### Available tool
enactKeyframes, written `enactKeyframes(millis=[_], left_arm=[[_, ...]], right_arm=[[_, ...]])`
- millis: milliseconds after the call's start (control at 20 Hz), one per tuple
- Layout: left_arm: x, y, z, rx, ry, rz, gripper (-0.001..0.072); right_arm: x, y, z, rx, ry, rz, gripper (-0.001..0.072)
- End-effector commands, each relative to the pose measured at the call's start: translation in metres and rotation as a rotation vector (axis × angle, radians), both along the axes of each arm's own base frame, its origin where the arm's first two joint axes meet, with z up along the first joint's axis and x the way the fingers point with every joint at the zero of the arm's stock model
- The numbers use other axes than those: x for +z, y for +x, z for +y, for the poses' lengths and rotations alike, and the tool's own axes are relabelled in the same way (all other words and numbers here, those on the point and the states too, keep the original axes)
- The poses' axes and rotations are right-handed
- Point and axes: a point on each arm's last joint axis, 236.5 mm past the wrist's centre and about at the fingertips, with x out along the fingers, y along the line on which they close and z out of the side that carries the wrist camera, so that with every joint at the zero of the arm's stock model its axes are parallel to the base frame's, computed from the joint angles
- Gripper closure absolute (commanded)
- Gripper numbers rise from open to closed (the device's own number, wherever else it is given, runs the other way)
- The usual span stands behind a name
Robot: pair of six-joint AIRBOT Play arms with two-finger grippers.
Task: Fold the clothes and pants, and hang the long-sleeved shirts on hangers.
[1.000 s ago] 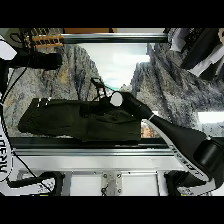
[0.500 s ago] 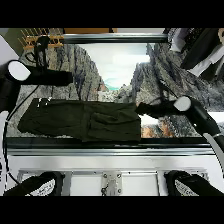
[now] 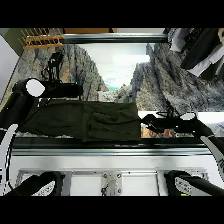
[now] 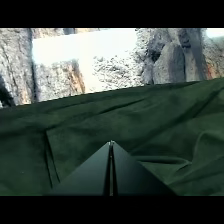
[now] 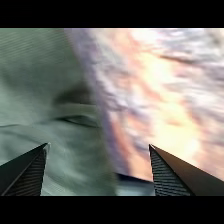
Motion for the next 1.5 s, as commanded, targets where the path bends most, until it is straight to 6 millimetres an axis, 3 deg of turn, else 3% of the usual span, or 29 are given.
enactKeyframes(millis=[0,200,250,350,400,450,550,650,800,900,1000,1100,1150,1250,1450], left_arm=[[-0.001,0.000,-0.002,0.006,-0.007,-0.001,0.0687],[0.000,0.000,-0.002,0.006,-0.007,-0.003,0.0687],[-0.001,0.000,-0.002,0.006,-0.007,-0.002,0.0687],[-0.001,0.000,-0.002,0.006,-0.007,-0.001,0.0686],[-0.001,-0.001,-0.002,0.005,-0.006,0.000,0.0687],[-0.001,-0.001,-0.002,0.005,-0.006,0.000,0.0687],[-0.001,-0.001,-0.003,0.003,-0.007,0.001,0.0687],[-0.003,-0.003,-0.008,-0.005,-0.010,0.011,0.0686],[-0.022,-0.010,-0.033,-0.065,0.001,0.052,0.0687],[-0.048,-0.017,-0.061,-0.128,0.017,0.099,0.0687],[-0.078,-0.023,-0.091,-0.183,0.034,0.136,0.0687],[-0.105,-0.028,-0.121,-0.220,0.025,0.163,0.0687],[-0.118,-0.032,-0.138,-0.225,-0.003,0.185,0.0687],[-0.136,-0.039,-0.167,-0.246,-0.056,0.236,0.0687],[-0.158,-0.049,-0.222,-0.387,-0.035,0.266,0.0687]], right_arm=[[-0.004,0.012,0.041,-0.014,0.128,-0.023,0.0005],[-0.010,0.008,0.082,0.077,0.143,-0.004,0.0012],[-0.008,0.008,0.091,0.102,0.143,-0.011,0.0078],[-0.005,0.011,0.102,0.130,0.142,-0.029,0.0345],[-0.003,0.015,0.101,0.125,0.136,-0.042,0.0562],[-0.002,0.019,0.099,0.121,0.131,-0.052,0.0692],[-0.002,0.024,0.085,0.132,0.099,-0.067,0.0691],[-0.003,0.024,0.051,0.134,0.039,-0.050,0.0692],[-0.004,0.020,-0.035,0.097,-0.127,0.008,0.0691],[0.004,0.013,-0.100,0.068,-0.249,0.044,0.0692],[0.021,0.008,-0.157,0.023,-0.357,0.072,0.0692],[0.047,0.008,-0.196,-0.009,-0.442,0.069,0.0692],[0.064,0.011,-0.208,-0.010,-0.476,0.051,0.0692],[0.099,0.020,-0.210,0.001,-0.494,0.003,0.0692],[0.159,0.034,-0.180,0.044,-0.498,-0.048,0.0692]])
